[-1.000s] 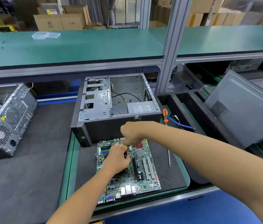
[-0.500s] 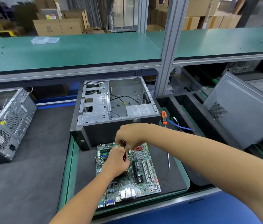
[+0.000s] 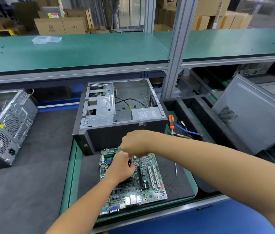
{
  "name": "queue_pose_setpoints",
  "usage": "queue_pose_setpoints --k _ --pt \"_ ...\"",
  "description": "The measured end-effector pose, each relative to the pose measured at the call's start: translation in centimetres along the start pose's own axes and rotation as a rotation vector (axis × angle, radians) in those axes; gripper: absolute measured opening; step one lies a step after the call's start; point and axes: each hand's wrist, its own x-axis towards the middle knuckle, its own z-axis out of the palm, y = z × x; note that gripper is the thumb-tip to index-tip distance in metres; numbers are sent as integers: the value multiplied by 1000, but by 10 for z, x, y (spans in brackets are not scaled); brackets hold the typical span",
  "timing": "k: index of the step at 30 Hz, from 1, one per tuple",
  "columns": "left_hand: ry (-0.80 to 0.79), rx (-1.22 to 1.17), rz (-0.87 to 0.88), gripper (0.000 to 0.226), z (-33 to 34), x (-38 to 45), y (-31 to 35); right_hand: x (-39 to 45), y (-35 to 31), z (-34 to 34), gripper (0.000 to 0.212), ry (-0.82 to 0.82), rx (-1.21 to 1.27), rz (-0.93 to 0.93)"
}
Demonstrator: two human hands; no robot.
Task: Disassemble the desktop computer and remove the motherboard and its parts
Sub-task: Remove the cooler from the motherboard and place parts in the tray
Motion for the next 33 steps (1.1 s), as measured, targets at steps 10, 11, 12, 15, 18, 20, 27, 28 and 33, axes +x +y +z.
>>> queue_pose_setpoints --k 10,11,12,15,18,20,27,28,33 --pt "-95 -2 -51 19 -4 5 -3 -9 7 16 12 -10 162 102" --pt "-124 -5 -64 21 -7 6 -3 -10 11 12 11 -5 187 138" --pt "-141 -10 -78 23 -10 8 -4 -11 15 6 13 6 206 163" --pt "-148 -20 -115 25 -19 9 -5 -9 23 -10 14 37 241 215" --pt "-186 23 -134 21 -20 10 0 -5 24 -16 10 31 225 243" --pt "-222 153 -99 24 -18 10 7 -5 22 -14 13 6 225 245" --pt "-201 315 -107 19 -14 10 14 -11 17 -2 13 -61 235 226" --pt "-208 305 -100 20 -15 10 13 -11 17 -2 15 -59 246 224" --pt "-166 31 -103 28 -28 7 2 -3 12 -11 26 6 308 175"
